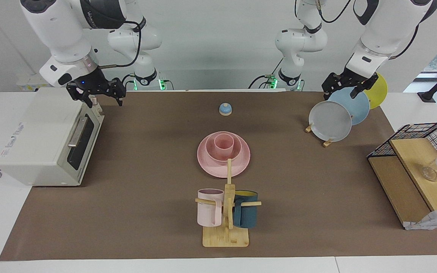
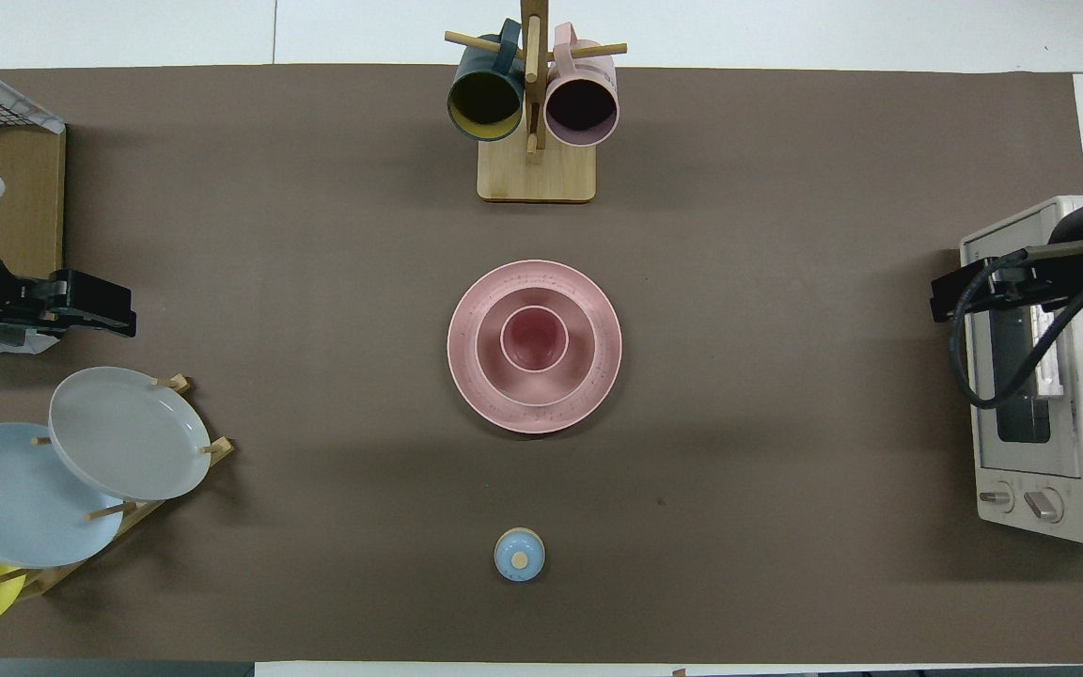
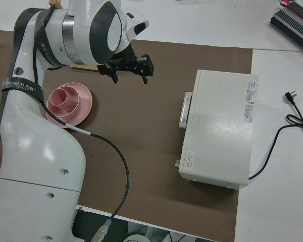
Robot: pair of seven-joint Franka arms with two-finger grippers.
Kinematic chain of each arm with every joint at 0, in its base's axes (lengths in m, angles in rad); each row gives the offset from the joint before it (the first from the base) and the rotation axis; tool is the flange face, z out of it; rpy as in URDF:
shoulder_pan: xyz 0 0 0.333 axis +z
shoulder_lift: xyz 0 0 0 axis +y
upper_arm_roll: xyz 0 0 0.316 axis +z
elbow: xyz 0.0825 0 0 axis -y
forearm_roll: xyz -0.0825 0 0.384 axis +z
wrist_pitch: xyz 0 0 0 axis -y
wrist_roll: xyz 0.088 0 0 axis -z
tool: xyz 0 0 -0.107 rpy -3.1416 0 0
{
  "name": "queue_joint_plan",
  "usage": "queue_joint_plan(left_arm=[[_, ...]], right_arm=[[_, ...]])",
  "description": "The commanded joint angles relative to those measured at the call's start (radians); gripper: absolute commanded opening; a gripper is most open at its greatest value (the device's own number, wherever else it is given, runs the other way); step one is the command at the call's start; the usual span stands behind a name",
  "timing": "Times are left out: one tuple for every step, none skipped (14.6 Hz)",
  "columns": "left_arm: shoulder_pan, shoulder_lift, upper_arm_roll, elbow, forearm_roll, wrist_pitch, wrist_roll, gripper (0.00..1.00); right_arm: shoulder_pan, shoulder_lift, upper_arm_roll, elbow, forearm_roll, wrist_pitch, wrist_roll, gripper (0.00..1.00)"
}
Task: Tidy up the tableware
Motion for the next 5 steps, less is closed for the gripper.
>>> queue_joint_plan(left_arm=[[0.017,-0.009,-0.004,-0.013,0.005,0.018,0.011,1.00],[0.016,-0.006,-0.003,-0.011,0.003,0.018,0.011,1.00],[0.014,-0.006,-0.003,-0.011,0.003,0.018,0.011,1.00],[0.013,-0.007,-0.003,-0.012,0.005,0.018,0.011,1.00],[0.013,-0.007,-0.003,-0.014,0.003,0.019,0.011,1.00]], right_arm=[[-0.011,-0.016,0.008,-0.012,-0.009,0.007,-0.023,1.00],[-0.013,-0.016,0.008,-0.012,-0.009,0.007,-0.023,1.00],[-0.013,-0.016,0.008,-0.012,-0.009,0.007,-0.023,1.00],[-0.013,-0.016,0.008,-0.012,-0.009,0.007,-0.023,1.00],[-0.013,-0.016,0.009,-0.012,-0.009,0.007,-0.023,1.00]])
